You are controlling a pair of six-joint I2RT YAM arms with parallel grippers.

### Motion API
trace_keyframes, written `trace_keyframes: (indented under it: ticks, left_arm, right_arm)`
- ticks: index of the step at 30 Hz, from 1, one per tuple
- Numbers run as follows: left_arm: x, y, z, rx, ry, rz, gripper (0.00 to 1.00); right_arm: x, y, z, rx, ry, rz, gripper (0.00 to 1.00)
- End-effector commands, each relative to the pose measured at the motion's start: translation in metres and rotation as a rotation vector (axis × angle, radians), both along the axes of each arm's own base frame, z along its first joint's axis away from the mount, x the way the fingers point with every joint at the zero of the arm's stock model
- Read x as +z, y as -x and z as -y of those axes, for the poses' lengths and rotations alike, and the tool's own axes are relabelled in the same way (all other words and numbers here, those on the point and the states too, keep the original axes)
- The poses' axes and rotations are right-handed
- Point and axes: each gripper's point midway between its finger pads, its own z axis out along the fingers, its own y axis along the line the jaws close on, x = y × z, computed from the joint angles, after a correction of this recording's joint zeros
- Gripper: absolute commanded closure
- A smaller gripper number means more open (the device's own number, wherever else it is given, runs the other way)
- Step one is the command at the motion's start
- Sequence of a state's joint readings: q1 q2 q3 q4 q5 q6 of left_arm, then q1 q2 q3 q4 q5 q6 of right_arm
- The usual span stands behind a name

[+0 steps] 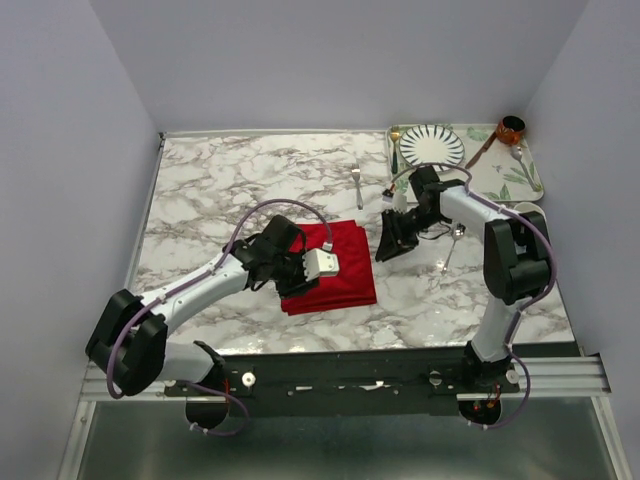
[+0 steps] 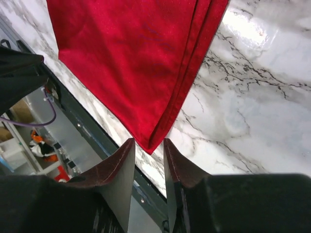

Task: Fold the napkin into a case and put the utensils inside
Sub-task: Smooth out the lower triangle-folded napkin at the center of the board.

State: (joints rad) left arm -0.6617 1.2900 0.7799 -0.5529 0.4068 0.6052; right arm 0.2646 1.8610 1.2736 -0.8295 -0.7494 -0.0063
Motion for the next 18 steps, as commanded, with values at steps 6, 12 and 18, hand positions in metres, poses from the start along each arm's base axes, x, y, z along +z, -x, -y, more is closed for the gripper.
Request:
trace_keyframes:
  ticks: [6,12,18]
  left_arm:
    - [0.004,-0.019,0.056,-0.001,0.064,0.004,0.52]
    - [-0.026,-0.008,0.064,-0.061,-0.009,-0.034,0.53]
    - [-0.041,-0.006,0.063,-0.071,-0.042,-0.045,0.53]
  right_arm:
    - [-0.006,0.023,-0.012,-0.061,-0.087,-0.127,0.61]
    - [-0.018,0.037,-0.018,-0.041,-0.076,-0.174,0.61]
    - [-0.032,0.039,-0.025,-0.013,-0.03,-0.189,0.58]
